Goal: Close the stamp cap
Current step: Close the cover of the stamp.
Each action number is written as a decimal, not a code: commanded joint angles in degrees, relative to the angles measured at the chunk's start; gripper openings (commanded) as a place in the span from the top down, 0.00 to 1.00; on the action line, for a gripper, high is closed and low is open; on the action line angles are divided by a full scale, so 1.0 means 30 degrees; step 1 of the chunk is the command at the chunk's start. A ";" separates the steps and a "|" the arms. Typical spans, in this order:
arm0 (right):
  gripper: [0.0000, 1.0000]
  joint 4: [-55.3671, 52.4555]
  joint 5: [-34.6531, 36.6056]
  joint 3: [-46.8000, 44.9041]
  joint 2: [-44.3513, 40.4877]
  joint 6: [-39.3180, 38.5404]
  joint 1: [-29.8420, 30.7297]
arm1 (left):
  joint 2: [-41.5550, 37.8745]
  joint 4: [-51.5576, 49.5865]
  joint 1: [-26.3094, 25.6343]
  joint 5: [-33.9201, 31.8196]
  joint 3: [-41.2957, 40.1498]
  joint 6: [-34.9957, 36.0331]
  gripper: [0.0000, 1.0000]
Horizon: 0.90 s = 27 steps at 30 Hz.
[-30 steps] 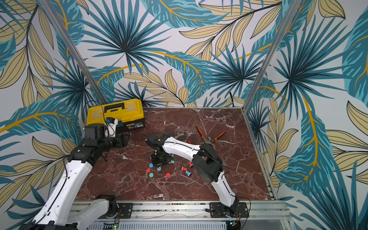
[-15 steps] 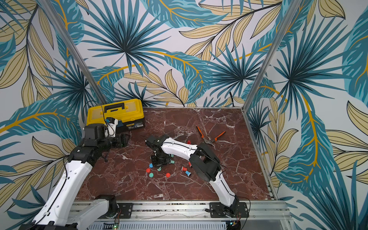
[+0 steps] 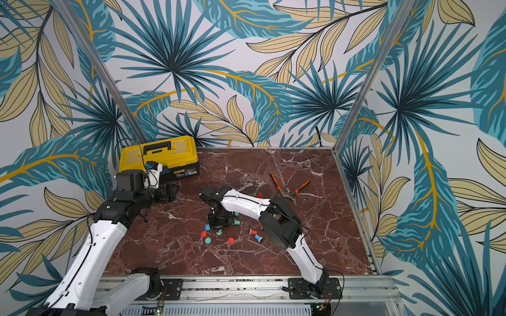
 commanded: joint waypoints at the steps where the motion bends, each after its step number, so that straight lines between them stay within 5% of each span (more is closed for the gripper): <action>1: 1.00 -0.1921 0.0687 -0.0593 0.0432 -0.0352 0.0136 | 0.0152 0.0302 0.0194 0.0199 0.0090 -0.0073 0.25; 17: 1.00 -0.4467 0.3961 0.1101 0.3636 -0.1380 0.0752 | 0.0440 0.0309 0.0207 0.0441 0.0116 -0.0020 0.25; 27: 1.00 -0.2534 0.2931 0.0027 0.4625 -0.1225 0.0937 | 0.0567 0.0291 0.0268 0.0514 0.0123 -0.0025 0.25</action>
